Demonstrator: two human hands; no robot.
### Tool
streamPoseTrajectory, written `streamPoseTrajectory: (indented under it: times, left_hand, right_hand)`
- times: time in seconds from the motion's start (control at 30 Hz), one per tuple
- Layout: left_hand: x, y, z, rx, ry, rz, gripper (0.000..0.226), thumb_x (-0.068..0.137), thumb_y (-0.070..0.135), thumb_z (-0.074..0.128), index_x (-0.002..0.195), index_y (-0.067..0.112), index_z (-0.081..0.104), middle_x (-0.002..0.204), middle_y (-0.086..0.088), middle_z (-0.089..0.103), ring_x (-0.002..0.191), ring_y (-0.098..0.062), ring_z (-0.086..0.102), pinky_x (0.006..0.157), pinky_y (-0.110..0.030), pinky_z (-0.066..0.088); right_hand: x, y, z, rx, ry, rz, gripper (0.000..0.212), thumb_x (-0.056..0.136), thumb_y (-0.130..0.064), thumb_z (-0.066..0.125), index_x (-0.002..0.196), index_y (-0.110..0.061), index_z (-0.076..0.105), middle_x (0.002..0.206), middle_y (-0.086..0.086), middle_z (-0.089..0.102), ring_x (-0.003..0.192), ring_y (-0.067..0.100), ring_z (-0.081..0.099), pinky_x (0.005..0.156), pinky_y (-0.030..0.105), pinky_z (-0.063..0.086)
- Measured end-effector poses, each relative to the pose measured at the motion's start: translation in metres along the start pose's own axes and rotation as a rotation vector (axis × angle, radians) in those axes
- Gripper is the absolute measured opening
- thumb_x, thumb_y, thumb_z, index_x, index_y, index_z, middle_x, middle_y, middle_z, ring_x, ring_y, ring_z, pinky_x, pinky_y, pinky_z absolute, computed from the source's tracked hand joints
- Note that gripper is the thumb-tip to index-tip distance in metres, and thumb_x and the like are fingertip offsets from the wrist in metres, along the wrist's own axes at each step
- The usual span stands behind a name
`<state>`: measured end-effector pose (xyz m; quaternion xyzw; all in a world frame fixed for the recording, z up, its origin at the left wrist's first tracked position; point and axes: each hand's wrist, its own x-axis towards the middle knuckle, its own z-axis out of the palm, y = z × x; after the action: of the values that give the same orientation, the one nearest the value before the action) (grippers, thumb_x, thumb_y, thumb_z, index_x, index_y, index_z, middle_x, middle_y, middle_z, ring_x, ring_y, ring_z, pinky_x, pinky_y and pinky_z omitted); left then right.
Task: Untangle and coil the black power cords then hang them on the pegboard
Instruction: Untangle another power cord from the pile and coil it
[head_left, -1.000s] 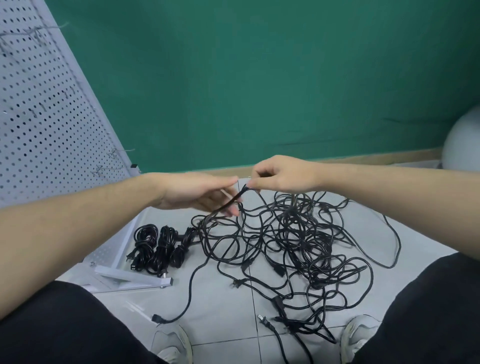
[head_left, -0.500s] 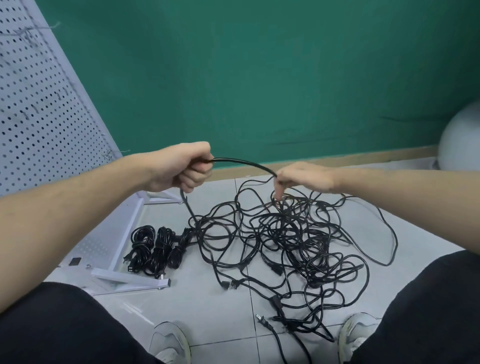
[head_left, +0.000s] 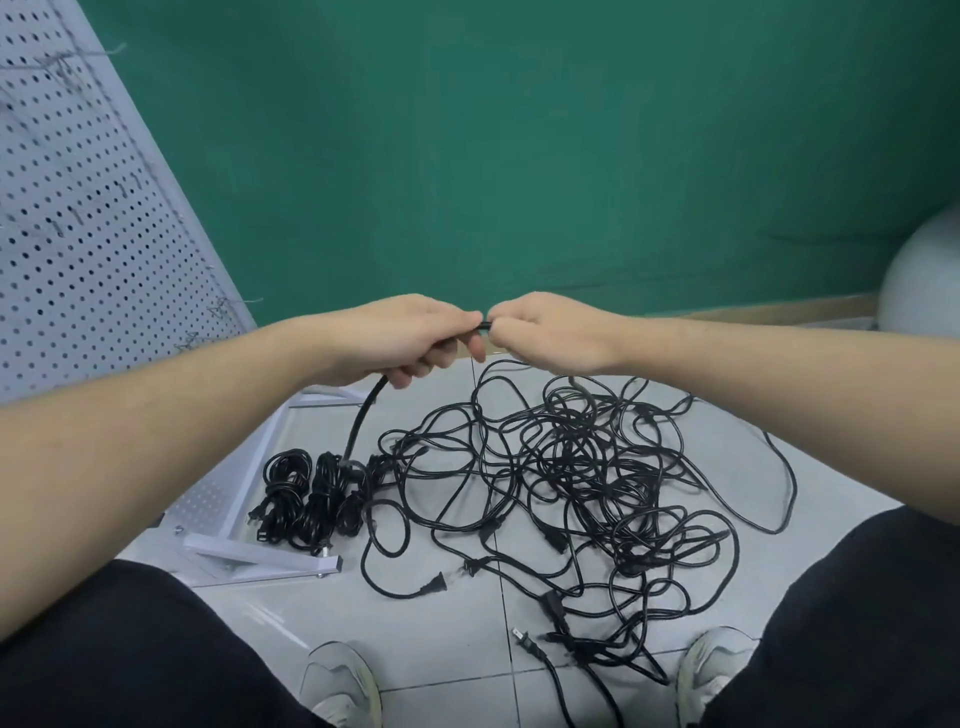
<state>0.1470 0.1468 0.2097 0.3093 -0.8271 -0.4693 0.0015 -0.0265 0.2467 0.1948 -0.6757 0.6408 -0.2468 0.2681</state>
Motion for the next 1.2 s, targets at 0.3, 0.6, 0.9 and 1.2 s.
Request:
streamPoseTrajectory:
  times: [0.3, 0.6, 0.9, 1.2]
  left_hand:
    - [0.0, 0.0, -0.013, -0.181, 0.189, 0.105, 0.056, 0.1, 0.041, 0.059, 0.052, 0.028, 0.031, 0.055, 0.007, 0.022, 0.05, -0.015, 0.016, 0.048, -0.026, 0.014]
    - [-0.006, -0.048, -0.036, 0.001, 0.088, -0.057, 0.05, 0.08, 0.058, 0.068, 0.058, 0.023, 0.039, 0.057, 0.003, 0.032, 0.051, -0.015, 0.024, 0.049, -0.024, 0.025]
    - [0.004, -0.05, -0.001, -0.129, -0.155, -0.152, 0.038, 0.103, 0.046, 0.051, 0.128, 0.019, 0.06, 0.121, -0.01, 0.073, 0.097, -0.022, 0.07, 0.091, -0.038, 0.056]
    - [0.021, 0.004, 0.04, -0.175, 0.006, 0.093, 0.035, 0.107, 0.038, 0.049, 0.076, 0.02, 0.049, 0.064, 0.007, 0.031, 0.058, -0.013, 0.03, 0.059, -0.026, 0.037]
  right_hand:
    - [-0.018, 0.037, 0.008, -0.113, -0.256, 0.094, 0.054, 0.098, -0.064, 0.045, 0.09, -0.019, 0.074, 0.092, -0.013, 0.071, 0.081, -0.008, 0.059, 0.083, 0.019, 0.039]
    - [-0.03, 0.077, -0.022, 0.181, -0.086, 0.313, 0.037, 0.101, -0.018, 0.034, 0.068, -0.014, 0.049, 0.055, -0.004, 0.039, 0.055, 0.017, 0.039, 0.067, 0.031, 0.045]
    - [-0.018, 0.032, -0.021, -0.03, -0.025, 0.143, 0.025, 0.081, -0.035, 0.047, 0.069, -0.013, 0.047, 0.059, -0.007, 0.036, 0.056, 0.014, 0.033, 0.055, 0.026, 0.035]
    - [-0.024, 0.025, -0.015, 0.174, -0.11, 0.1, 0.034, 0.102, -0.024, 0.055, 0.07, -0.01, 0.056, 0.06, 0.003, 0.059, 0.056, 0.016, 0.054, 0.063, 0.035, 0.049]
